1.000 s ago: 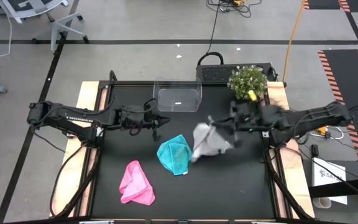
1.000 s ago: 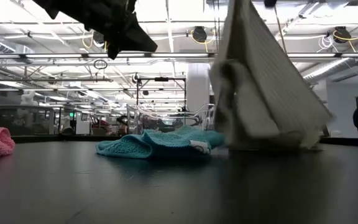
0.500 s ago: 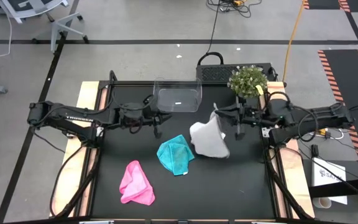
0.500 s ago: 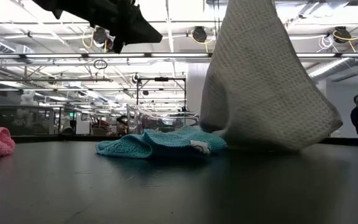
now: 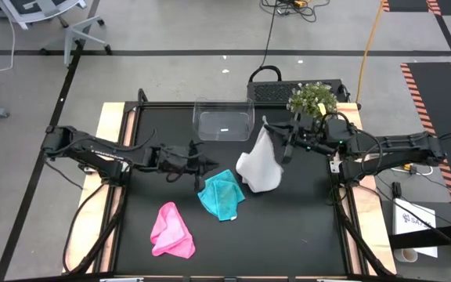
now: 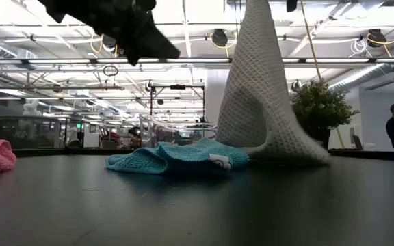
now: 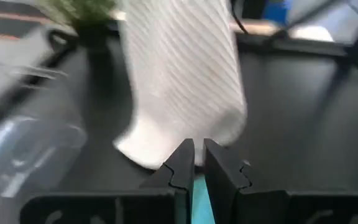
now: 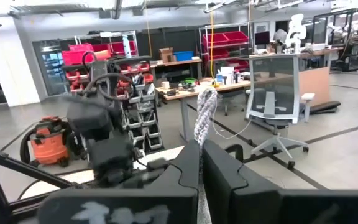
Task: Fold microfiber towels
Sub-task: Fold the white microfiber towel
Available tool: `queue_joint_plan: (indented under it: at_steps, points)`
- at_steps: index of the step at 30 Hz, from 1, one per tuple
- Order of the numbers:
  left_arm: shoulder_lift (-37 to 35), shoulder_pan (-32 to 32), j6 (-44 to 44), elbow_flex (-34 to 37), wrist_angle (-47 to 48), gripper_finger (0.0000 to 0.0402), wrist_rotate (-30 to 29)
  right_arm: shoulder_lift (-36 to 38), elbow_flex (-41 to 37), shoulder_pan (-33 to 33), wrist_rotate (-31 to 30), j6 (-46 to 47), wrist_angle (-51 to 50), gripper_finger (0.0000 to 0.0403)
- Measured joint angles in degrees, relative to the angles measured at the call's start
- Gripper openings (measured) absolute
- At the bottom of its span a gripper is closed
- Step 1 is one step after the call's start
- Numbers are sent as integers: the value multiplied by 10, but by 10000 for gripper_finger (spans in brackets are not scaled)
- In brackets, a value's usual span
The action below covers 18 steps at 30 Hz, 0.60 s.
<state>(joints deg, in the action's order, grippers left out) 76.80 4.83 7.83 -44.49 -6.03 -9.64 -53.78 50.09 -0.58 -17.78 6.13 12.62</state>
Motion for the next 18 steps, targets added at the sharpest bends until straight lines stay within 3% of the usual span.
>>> queue_joint_plan:
  at_steps: [6, 9, 18]
  points:
    - [68, 20, 2, 3, 80, 26, 40, 12, 0, 0, 0, 1, -8, 0]
    - [115, 25, 8, 1, 73, 5, 33, 13, 0, 0, 0, 0, -13, 0]
    - [227, 36, 76, 2, 7, 4, 11, 18, 0, 0, 1, 1, -30, 0]
